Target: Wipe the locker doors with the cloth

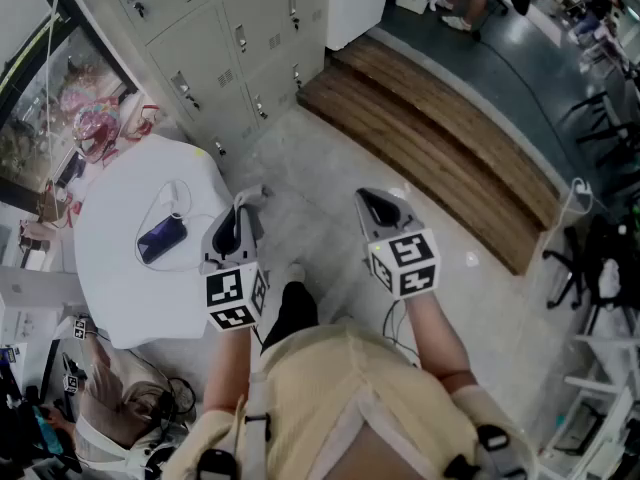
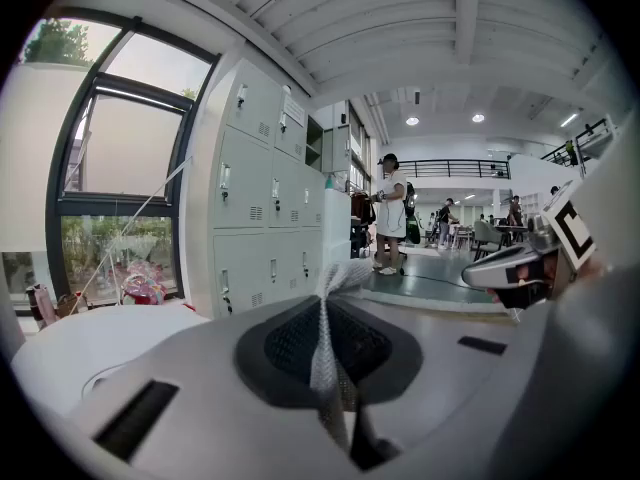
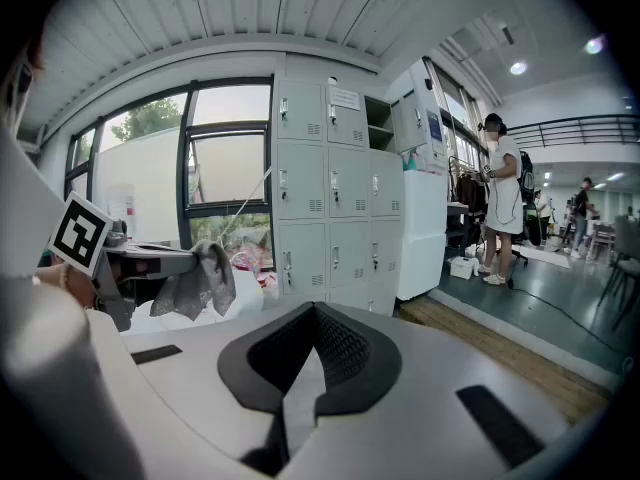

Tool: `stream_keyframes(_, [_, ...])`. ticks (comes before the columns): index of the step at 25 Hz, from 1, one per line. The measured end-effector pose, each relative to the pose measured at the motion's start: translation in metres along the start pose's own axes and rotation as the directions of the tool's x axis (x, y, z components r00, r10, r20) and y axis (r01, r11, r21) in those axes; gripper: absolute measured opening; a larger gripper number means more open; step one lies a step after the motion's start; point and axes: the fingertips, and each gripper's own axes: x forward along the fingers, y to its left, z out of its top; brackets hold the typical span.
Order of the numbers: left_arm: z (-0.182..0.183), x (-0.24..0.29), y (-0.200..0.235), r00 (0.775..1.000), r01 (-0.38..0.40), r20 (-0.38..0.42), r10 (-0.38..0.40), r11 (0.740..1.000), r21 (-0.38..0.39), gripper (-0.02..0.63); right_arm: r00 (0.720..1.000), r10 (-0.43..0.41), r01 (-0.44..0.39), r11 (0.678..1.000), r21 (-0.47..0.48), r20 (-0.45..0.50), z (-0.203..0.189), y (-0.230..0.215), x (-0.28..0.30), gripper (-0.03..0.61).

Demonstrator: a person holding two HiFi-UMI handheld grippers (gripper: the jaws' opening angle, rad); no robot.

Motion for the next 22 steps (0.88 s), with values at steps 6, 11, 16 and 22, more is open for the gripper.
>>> stream_keyframes(6, [0.003,0.036,0.023,1.000,0.016,-0.003,-0.016,1.000,-0.013,0.017,1.000,0.008,-0.008,1.000,-0.007,-0.010,0.013,0.001,0.049,0.003])
stream_keyframes(11, [0.007,0.063,0.042,0.999,0.031,-0.009,-0.032,0.999,-0.023,0.017,1.000,0.017,-0.016,1.000,0.012,-0.018,0.023,0.002,0.085,0.003])
stream_keyframes(16, [0.013,0.083,0.066,0.999,0.036,-0.014,-0.037,0.999,-0.015,0.017,0.999,0.020,-0.020,1.000,0.008,-0.027,0.036,0.013,0.119,0.003])
stream_keyframes(22, [0.014,0.101,0.102,0.999,0.040,-0.017,-0.040,0.999,-0.032,0.017,1.000,0.018,-0.018,1.000,-0.016,-0.025,0.051,0.030,0.164,0.003])
